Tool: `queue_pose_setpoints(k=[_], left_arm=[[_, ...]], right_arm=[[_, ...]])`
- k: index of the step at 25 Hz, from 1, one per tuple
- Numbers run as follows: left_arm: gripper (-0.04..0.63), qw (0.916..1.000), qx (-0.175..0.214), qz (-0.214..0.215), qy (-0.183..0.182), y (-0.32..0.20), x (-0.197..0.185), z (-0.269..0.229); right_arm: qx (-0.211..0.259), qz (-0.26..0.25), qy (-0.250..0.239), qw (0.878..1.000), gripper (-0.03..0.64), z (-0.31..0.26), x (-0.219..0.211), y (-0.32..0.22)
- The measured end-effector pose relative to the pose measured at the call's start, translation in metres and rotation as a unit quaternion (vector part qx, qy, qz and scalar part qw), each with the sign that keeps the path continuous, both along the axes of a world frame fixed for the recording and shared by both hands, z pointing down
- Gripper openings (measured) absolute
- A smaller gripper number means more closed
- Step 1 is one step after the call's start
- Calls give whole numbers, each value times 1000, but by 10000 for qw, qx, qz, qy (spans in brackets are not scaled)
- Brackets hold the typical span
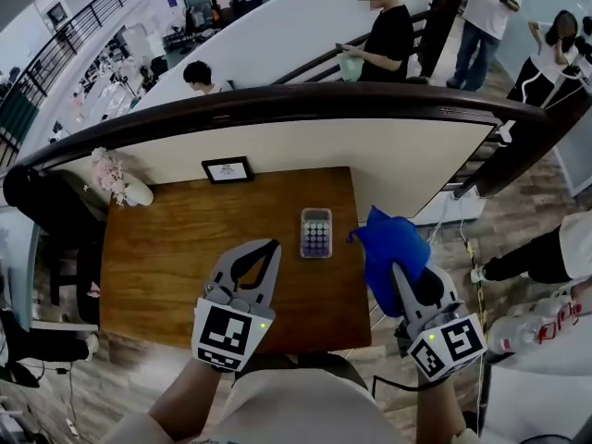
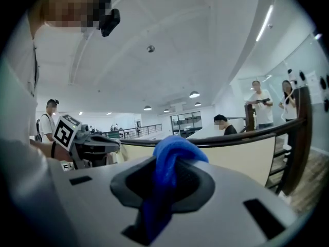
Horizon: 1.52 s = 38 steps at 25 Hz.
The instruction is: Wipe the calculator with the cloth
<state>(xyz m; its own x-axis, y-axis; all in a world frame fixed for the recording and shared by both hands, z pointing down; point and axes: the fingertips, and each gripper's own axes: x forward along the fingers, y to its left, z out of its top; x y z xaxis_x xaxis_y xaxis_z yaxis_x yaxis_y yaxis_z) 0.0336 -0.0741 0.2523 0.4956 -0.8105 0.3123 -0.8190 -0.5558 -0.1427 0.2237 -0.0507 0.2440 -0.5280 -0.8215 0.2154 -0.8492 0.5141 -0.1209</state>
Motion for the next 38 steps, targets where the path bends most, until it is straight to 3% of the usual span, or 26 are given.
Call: queue_pose_setpoints(k=[10,22,31,38], left_arm=[[2,9995,-267,-195,-27,-18,-8,23],[2,9941,-1054,157,179,-58,-7,112],[2,9803,-1927,373,223,-85,14,227],[2,9647,-2577,197,500,-107,26,304]], right_arm=[[-312,-152,-55,9994,78,31,-7,-32],[-783,-37,258,9966,78,97,-36,-86],[-1143,-353,606,9910,78,172,-72,-138],[-1446,-592,772,9847,79,235,-103,-172]])
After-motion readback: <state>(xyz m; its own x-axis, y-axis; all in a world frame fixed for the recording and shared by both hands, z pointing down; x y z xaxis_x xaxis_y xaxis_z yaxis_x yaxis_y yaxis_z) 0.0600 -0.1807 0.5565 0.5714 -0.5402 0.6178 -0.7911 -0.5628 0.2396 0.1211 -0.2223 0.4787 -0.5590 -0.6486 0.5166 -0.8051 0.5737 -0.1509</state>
